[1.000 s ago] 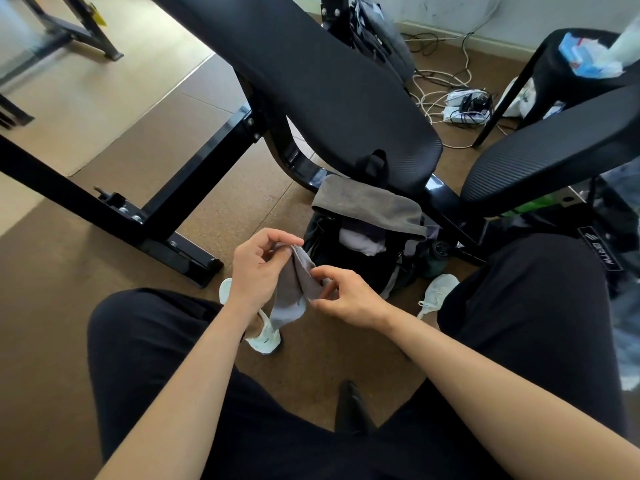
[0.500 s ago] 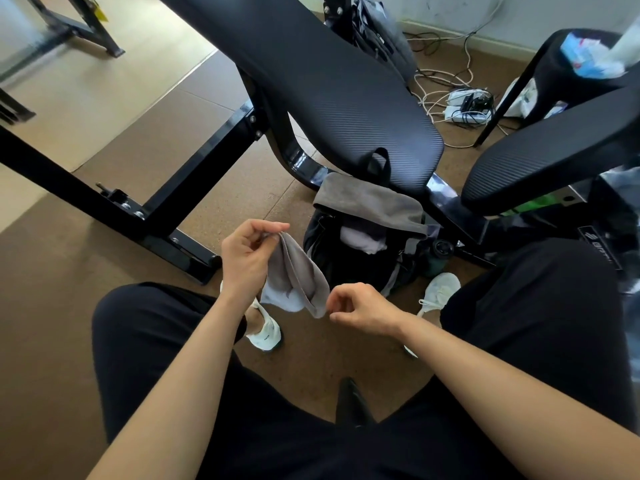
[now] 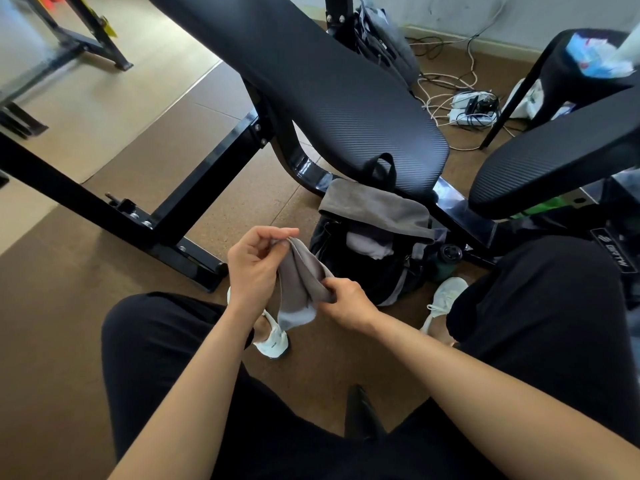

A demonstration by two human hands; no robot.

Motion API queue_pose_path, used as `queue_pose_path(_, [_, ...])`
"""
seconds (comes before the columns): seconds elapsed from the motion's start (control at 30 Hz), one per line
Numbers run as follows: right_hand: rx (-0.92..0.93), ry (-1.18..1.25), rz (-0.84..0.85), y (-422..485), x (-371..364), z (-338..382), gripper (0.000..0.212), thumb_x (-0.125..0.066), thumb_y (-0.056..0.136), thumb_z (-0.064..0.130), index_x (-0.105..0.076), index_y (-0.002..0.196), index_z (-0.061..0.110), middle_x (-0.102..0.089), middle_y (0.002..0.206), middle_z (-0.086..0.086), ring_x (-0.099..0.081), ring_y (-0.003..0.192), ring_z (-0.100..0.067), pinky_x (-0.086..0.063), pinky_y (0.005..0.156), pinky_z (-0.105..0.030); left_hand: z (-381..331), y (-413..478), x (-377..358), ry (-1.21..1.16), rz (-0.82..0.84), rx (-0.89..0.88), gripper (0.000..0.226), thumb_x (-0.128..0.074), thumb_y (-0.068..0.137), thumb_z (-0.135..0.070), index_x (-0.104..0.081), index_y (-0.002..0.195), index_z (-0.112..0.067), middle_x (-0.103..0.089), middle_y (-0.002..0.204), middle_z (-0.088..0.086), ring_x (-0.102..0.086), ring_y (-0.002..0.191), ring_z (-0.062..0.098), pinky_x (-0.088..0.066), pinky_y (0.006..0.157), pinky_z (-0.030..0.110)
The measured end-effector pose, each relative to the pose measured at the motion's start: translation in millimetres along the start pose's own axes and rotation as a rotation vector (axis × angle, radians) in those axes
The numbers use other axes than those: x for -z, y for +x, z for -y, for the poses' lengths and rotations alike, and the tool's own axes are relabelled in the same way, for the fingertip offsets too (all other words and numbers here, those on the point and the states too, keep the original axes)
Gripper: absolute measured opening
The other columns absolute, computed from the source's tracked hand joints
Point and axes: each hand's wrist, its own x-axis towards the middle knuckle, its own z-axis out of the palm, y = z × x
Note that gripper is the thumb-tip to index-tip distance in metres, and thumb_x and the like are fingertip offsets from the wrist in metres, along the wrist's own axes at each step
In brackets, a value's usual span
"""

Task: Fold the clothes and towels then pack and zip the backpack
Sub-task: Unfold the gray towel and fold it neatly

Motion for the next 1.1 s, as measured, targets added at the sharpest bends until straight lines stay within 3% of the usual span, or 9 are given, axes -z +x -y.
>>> queue_pose_path(0.1, [-0.051,-0.1,0.067,-5.0,7.0,-10.9,0.028,-0.068,0.086,0.022,-0.05,0.069,0.034,-0.062,0.074,0.004,-0.066,0.071,-0.018,-0.056,0.07,-0.042,1.1,1.6,1.0,-0.022,-0.01,0.007,0.017,-0.063,0.095,0.009,-0.069,0.097,-0.007,-0.078,0.106,0.009,-0.073,0.105,0.024,-0.057,0.094,0.035])
queue_pose_path(0.27, [-0.069,-0.312,0.158,-14.4,34.6,-24.6,0.016,-0.069,0.083,0.032,-0.055,0.076,0.031,-0.066,0.085,0.002,-0.065,0.084,-0.022,-0.054,0.073,-0.041,8.0,8.0,9.2,0.017,-0.027,0.025,0.017,-0.063,0.095,0.007,-0.071,0.101,-0.007,-0.078,0.107,0.009,-0.073,0.107,0.025,-0.058,0.095,0.04])
queue_pose_path(0.37, [0.017,-0.474,0.144,-18.6,57.9,-27.3,0.006,-0.065,0.084,0.037,-0.063,0.088,0.032,-0.066,0.09,0.004,-0.065,0.089,-0.023,-0.054,0.075,-0.04,14.0,13.0,15.9,0.063,-0.026,0.04,0.014,-0.063,0.095,0.007,-0.072,0.104,-0.001,-0.078,0.108,0.008,-0.073,0.107,0.024,-0.058,0.096,0.042])
queue_pose_path(0.47, [0.134,-0.746,0.124,-25.0,83.2,-33.1,0.01,-0.058,0.091,0.032,-0.066,0.094,0.026,-0.062,0.099,0.003,-0.063,0.093,-0.025,-0.045,0.068,-0.035,15.7,18.6,23.0,0.148,0.027,0.031,0.017,-0.064,0.096,0.005,-0.074,0.105,-0.005,-0.079,0.106,0.004,-0.074,0.106,0.018,-0.058,0.093,0.032])
queue_pose_path(0.6, [0.344,-1.026,-0.046,-30.1,113.8,-44.5,0.007,-0.075,0.081,0.018,-0.068,0.083,0.02,-0.061,0.087,0.0,-0.062,0.078,-0.026,-0.043,0.057,-0.035,16.9,28.8,36.8,0.261,0.087,-0.013,0.021,-0.064,0.096,0.005,-0.075,0.104,-0.01,-0.079,0.105,0.002,-0.074,0.104,0.013,-0.055,0.088,0.02])
queue_pose_path(0.7, [0.391,-1.13,-0.201,-27.4,122.4,-48.8,0.012,-0.074,0.075,0.009,-0.066,0.075,0.017,-0.058,0.083,-0.005,-0.055,0.075,-0.028,-0.041,0.06,-0.038,23.2,35.7,45.7,0.396,0.131,-0.045,0.023,-0.065,0.095,0.005,-0.076,0.107,-0.012,-0.078,0.106,0.0,-0.073,0.103,0.013,-0.054,0.085,0.016])
queue_pose_path(0.87, [0.357,-1.115,-0.424,-22.7,121.8,-48.7,0.01,-0.065,0.078,0.0,-0.063,0.077,0.01,-0.055,0.088,-0.012,-0.05,0.081,-0.033,-0.042,0.066,-0.042,32.8,35.1,50.8,0.451,0.135,-0.018,0.029,-0.068,0.094,0.003,-0.072,0.115,-0.016,-0.078,0.104,-0.001,-0.073,0.104,0.012,-0.056,0.09,0.029])
queue_pose_path(1.03, [0.345,-1.001,-0.581,-22.2,123.4,-55.4,0.013,-0.068,0.08,-0.002,-0.065,0.086,0.009,-0.056,0.085,-0.011,-0.053,0.076,-0.032,-0.04,0.064,-0.04,38.7,28.3,53.0,0.619,0.16,-0.053,0.042,-0.073,0.09,0.001,-0.071,0.102,-0.04,-0.075,0.098,-0.016,-0.073,0.097,0.007,-0.057,0.088,0.027])
queue_pose_path(1.1, [0.367,-0.924,-0.641,-21.9,124.7,-54.6,0.017,-0.07,0.08,-0.002,-0.063,0.089,0.01,-0.057,0.082,-0.008,-0.054,0.073,-0.029,-0.039,0.062,-0.036,41.8,27.7,55.3,0.686,0.17,-0.063,0.037,-0.073,0.089,0.0,-0.075,0.102,-0.035,-0.074,0.096,-0.017,-0.072,0.093,0.008,-0.057,0.087,0.029])
